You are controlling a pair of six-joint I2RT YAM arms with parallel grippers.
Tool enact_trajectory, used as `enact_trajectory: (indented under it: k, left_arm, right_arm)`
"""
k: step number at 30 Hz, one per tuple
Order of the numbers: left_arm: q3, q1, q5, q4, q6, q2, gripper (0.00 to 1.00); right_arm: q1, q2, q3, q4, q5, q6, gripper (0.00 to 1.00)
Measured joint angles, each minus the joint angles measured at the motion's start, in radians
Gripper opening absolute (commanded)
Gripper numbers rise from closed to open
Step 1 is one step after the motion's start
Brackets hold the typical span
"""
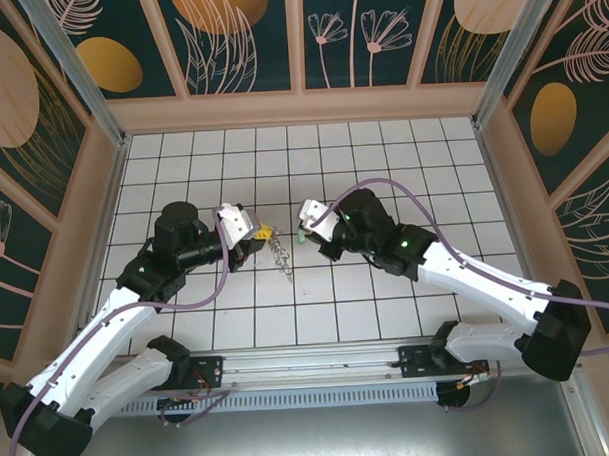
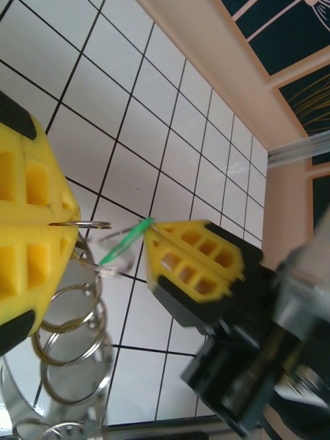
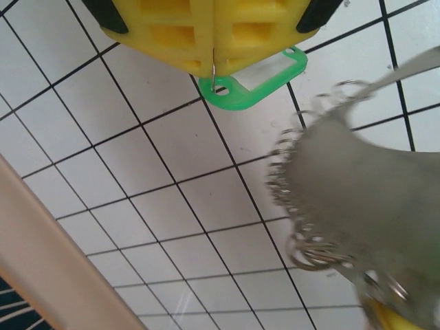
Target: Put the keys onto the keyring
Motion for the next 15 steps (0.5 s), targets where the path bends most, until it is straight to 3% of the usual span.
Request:
enact_trajectory:
  k: [5,15]
  left_arm:
    - [0.000,-0.005,0.010,0.011,-0.002,0.021,0.00]
    - [0.000,-0.005,0.030,0.076,-0.029,0.064,0.00]
  right_arm:
    - [0.000,0.041,0.035,0.010,-0.013,-0.003,0.00]
    - [0.023,0.021,0.035,0.074,-0.164,-0.004,0.00]
